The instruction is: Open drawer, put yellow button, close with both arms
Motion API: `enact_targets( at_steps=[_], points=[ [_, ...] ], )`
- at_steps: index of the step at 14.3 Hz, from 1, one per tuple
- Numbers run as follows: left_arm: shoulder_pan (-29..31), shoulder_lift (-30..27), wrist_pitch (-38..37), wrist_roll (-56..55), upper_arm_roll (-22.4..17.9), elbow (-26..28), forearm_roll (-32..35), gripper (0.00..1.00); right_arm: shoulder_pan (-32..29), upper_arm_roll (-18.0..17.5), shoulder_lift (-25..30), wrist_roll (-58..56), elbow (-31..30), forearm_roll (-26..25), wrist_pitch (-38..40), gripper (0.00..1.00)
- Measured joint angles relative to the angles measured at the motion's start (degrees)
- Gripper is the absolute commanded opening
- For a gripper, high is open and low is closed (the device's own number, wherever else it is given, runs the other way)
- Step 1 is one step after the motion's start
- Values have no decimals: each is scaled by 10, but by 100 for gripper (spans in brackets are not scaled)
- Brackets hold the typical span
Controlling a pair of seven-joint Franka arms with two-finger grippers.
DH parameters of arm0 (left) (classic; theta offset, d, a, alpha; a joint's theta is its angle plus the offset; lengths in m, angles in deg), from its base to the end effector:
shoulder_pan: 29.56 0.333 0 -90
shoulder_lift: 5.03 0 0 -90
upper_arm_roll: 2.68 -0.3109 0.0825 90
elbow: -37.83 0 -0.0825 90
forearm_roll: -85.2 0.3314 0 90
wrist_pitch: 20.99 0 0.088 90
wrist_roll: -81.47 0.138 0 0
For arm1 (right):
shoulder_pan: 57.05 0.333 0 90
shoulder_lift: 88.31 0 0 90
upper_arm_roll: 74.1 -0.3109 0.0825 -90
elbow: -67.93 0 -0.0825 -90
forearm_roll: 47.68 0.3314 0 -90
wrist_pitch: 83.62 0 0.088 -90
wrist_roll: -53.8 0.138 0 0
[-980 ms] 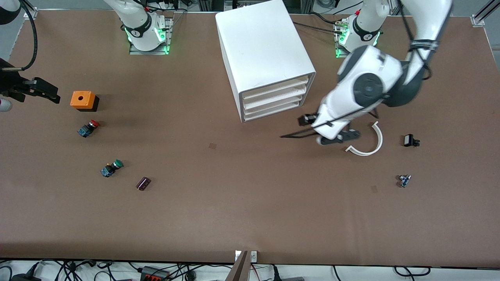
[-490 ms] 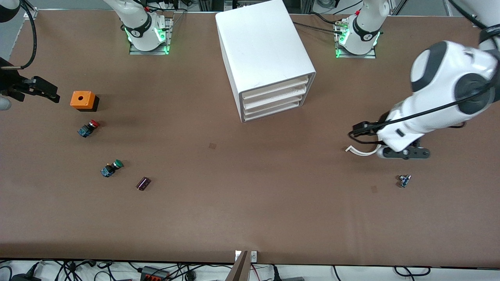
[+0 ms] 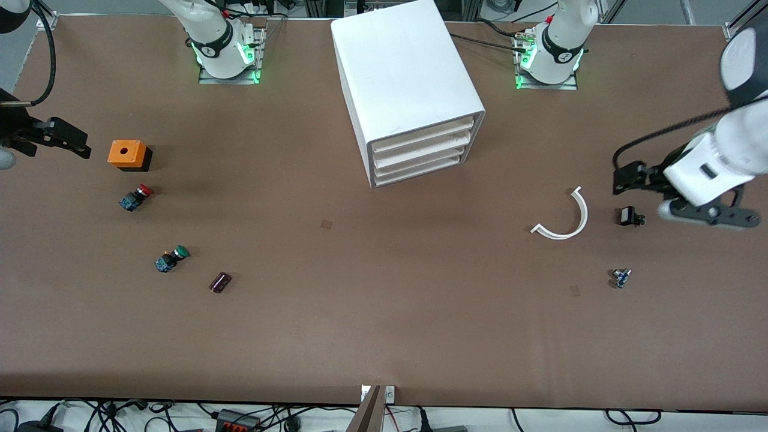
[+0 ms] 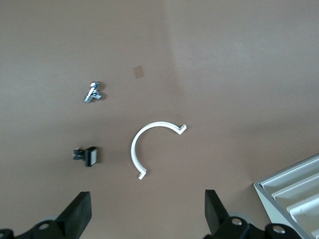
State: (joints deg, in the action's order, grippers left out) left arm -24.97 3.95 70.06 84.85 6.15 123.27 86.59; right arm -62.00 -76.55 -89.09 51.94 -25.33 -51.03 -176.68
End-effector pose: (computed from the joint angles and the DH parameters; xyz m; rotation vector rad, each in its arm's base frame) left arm 0.5453 -0.0311 0.5419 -3.1327 0.2086 0.0894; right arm 0.5079 -0.0301 0.5624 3.0843 -0.0116 -0.0297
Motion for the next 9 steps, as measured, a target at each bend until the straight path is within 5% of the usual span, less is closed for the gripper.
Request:
enact_targets(
  at_steps=[3, 9],
  points=[
    [-33, -55, -3, 5, -43, 34, -1, 100, 0, 0, 0, 0, 0, 0, 0, 100],
    [-38, -96, 42, 7, -49, 118, -19, 100, 0, 0, 0, 0, 0, 0, 0, 100]
  ],
)
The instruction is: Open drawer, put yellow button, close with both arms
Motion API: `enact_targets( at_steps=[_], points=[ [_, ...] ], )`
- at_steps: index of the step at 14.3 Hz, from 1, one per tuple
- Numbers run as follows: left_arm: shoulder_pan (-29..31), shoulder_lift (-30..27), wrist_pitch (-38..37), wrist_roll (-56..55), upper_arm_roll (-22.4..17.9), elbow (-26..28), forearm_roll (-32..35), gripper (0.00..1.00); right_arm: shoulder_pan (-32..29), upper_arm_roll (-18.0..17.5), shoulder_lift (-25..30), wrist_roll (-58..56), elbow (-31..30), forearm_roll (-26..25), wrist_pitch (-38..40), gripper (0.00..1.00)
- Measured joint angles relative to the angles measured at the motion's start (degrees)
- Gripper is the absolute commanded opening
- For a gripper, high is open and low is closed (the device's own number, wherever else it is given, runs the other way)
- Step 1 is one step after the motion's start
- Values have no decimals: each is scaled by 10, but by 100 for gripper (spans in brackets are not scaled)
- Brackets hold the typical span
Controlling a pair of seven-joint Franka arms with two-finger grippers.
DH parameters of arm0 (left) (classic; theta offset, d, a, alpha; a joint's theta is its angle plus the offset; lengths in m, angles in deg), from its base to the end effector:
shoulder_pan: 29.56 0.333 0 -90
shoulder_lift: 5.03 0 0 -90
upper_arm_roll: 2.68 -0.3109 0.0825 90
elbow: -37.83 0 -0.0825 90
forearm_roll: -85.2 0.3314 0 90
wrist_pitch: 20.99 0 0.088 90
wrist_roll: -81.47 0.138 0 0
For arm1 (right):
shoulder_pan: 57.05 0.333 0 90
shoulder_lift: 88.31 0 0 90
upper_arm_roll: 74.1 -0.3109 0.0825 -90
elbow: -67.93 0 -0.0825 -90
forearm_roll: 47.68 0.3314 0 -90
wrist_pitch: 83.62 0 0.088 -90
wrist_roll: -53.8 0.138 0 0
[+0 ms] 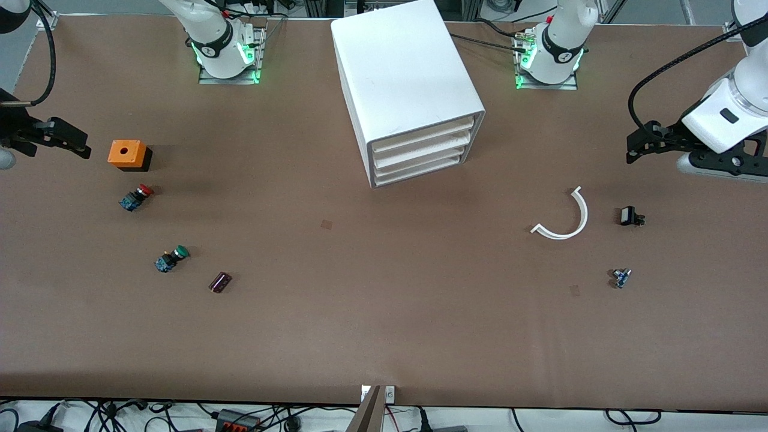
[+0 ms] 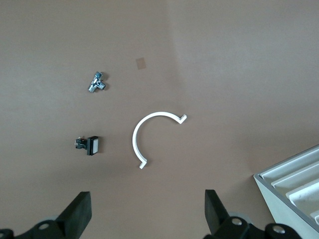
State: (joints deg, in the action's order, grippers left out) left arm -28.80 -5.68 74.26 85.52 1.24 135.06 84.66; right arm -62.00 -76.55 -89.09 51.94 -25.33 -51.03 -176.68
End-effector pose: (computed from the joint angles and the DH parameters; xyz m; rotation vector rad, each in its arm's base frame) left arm 0.5016 -0.0291 0.5488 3.1265 -0.1954 -0.0363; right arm 0.5079 -0.0301 0.5624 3.0843 -0.0116 -0.0297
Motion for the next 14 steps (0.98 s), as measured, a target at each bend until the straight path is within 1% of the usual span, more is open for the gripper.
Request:
enact_targets(
  at_steps=[14],
  points=[
    [-1, -7, -20, 0, 0, -1, -2, 100, 0, 0, 0, 0, 0, 0, 0, 100]
  ],
)
